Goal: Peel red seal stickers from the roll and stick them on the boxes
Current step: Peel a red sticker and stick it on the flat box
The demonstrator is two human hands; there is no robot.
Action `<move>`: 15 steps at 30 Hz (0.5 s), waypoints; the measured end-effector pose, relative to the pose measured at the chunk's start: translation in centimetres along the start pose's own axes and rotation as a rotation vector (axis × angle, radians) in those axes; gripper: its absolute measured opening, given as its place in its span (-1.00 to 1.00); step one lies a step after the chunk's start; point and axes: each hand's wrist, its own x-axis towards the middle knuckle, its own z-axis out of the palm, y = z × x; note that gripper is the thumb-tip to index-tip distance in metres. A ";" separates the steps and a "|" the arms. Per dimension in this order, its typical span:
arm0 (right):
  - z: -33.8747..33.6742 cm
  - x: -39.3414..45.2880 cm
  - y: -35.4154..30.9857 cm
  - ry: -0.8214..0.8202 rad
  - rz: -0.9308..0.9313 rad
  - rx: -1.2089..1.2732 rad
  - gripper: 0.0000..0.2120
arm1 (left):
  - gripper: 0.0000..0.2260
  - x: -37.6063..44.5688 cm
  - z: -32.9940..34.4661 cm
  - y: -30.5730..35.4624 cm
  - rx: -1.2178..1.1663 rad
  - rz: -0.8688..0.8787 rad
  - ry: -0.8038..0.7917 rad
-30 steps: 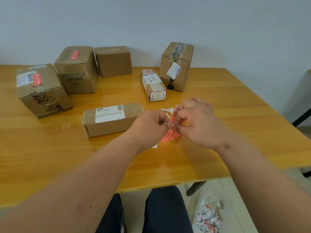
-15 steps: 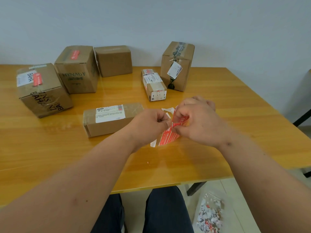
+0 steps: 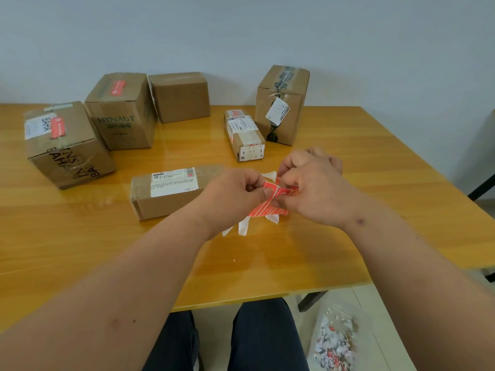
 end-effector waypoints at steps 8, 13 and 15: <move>0.2 -0.1 0.1 0.022 -0.022 0.033 -0.83 | -0.82 0.4 0.8 -0.5 -0.148 -0.094 0.005; 0.3 -0.4 -0.1 0.049 -0.034 0.039 -0.83 | -0.85 0.5 0.8 -0.7 -0.223 -0.131 -0.007; 0.1 -0.4 0.0 0.041 -0.022 0.070 -0.77 | -0.86 0.6 0.8 -0.8 -0.241 -0.135 -0.016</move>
